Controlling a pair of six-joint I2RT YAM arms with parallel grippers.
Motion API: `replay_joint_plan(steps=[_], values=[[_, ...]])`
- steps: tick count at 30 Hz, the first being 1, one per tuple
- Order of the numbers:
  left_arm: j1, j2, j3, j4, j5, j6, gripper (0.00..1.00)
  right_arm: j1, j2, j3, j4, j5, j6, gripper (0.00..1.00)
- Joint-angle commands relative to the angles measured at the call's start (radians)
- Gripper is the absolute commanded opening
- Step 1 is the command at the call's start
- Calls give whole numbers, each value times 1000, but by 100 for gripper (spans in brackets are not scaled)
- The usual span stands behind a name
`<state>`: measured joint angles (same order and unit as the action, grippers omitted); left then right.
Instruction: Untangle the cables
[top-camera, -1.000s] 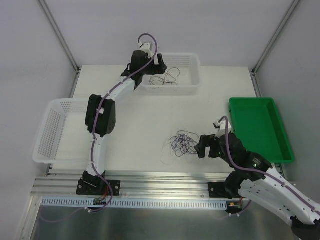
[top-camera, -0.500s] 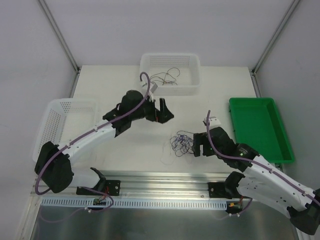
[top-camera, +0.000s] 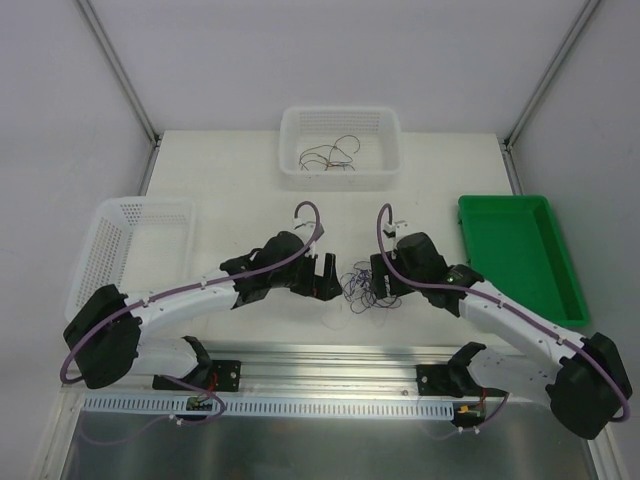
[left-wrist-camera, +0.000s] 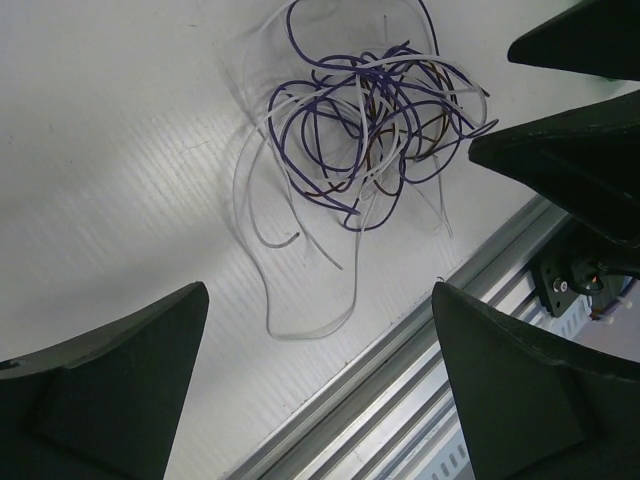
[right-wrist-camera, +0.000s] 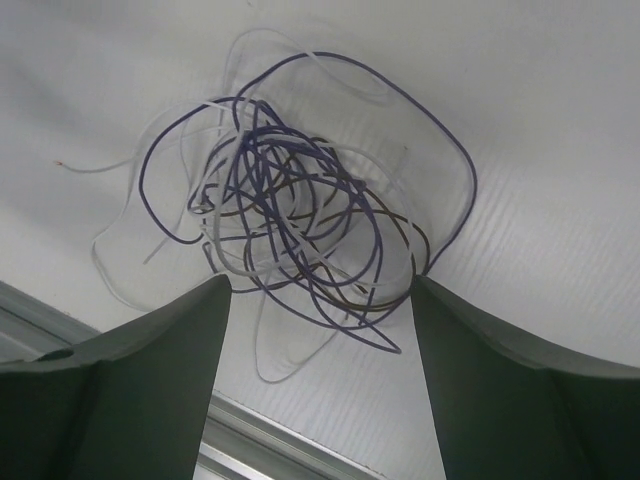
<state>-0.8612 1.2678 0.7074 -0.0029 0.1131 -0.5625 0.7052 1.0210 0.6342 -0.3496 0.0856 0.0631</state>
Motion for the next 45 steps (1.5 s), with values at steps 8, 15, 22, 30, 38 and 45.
replay_joint_plan(steps=[8,15,22,30,38,45], values=[[-45,96,56,30,-108,4,87,-41,140,36,195,-176,-85,74],[-64,238,124,30,-156,13,60,-44,136,19,215,-185,-75,74],[-88,298,152,30,-202,24,0,-44,163,9,245,-201,-66,70],[-84,78,162,-199,-478,131,0,-73,113,-8,178,-135,-33,17],[71,-195,303,-446,-586,256,0,-75,-133,292,-109,-76,-57,1],[231,-275,391,-543,-621,266,0,-79,-233,464,-206,139,-123,1]])
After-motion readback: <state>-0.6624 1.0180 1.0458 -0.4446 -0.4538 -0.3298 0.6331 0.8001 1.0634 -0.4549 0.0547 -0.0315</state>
